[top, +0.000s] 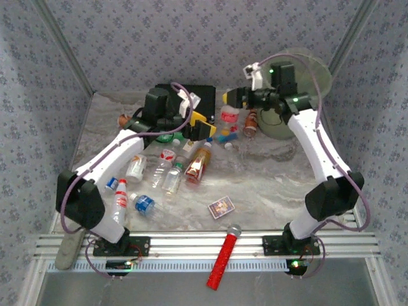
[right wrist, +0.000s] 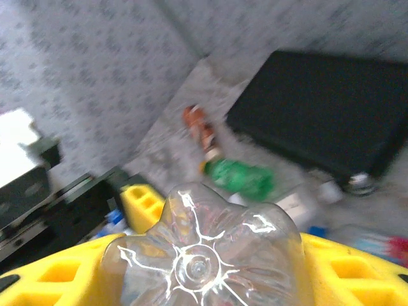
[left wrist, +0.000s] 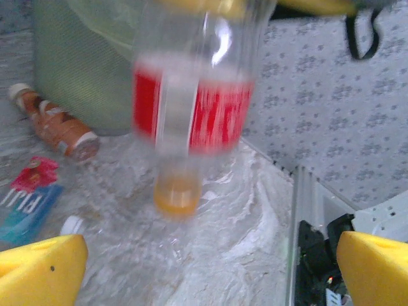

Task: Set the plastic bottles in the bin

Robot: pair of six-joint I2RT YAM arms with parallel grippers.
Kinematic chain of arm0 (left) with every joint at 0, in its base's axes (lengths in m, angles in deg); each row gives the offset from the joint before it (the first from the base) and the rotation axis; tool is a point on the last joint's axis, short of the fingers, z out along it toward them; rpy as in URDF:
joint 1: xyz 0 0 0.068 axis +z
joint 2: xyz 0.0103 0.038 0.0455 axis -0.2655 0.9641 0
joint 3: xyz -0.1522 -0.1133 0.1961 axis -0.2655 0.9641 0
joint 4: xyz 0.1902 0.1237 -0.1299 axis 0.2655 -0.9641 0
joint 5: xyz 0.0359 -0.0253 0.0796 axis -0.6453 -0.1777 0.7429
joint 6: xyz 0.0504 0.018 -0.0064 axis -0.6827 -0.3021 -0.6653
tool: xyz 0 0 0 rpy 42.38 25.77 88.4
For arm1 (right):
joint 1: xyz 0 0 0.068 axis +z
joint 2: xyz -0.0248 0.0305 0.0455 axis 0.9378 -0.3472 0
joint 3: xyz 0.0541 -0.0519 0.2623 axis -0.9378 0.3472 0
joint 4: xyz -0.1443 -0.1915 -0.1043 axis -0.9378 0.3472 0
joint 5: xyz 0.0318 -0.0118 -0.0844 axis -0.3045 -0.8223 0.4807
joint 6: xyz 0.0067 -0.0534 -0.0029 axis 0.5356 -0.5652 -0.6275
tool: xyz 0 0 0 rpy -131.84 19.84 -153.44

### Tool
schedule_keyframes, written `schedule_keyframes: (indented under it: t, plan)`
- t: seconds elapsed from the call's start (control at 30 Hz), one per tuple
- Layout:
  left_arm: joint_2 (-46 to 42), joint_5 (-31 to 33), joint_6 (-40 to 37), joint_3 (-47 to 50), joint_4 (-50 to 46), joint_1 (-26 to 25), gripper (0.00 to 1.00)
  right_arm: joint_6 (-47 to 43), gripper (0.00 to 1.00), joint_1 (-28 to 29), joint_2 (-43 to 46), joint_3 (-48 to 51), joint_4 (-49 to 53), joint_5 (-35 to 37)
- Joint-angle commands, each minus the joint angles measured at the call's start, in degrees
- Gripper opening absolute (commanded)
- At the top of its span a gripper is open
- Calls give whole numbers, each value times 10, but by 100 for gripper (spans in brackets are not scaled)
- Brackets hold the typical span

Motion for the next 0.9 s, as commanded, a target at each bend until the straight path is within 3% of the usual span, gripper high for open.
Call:
schedule_keyframes:
  t: [0.0, 0.1, 0.23, 0.4, 0.53, 0.73, 0.87]
  plan:
    - [-41, 69, -16, 15, -70, 12, 100, -25, 54, -37, 34, -54, 42, 90]
    - [-62, 103, 13, 36, -89, 35, 100, -19, 52, -85, 31, -86, 33, 133]
    - [-101, 128, 41, 83, -76, 65, 100, 9, 50, -153, 5, -133, 13, 139]
    - [-143, 192, 76, 121, -92, 103, 100, 10, 50, -198, -46, -198, 3, 196]
    - [-157, 286, 91, 119, -182, 154, 99, -1, 49, -210, -109, -265, 48, 258]
    - [-157, 451, 52, 100, -345, 228, 99, -54, 48, -207, -223, -375, 147, 342]
    - [-163, 476, 51, 121, -355, 290, 98, -85, 42, -202, -267, -386, 164, 374]
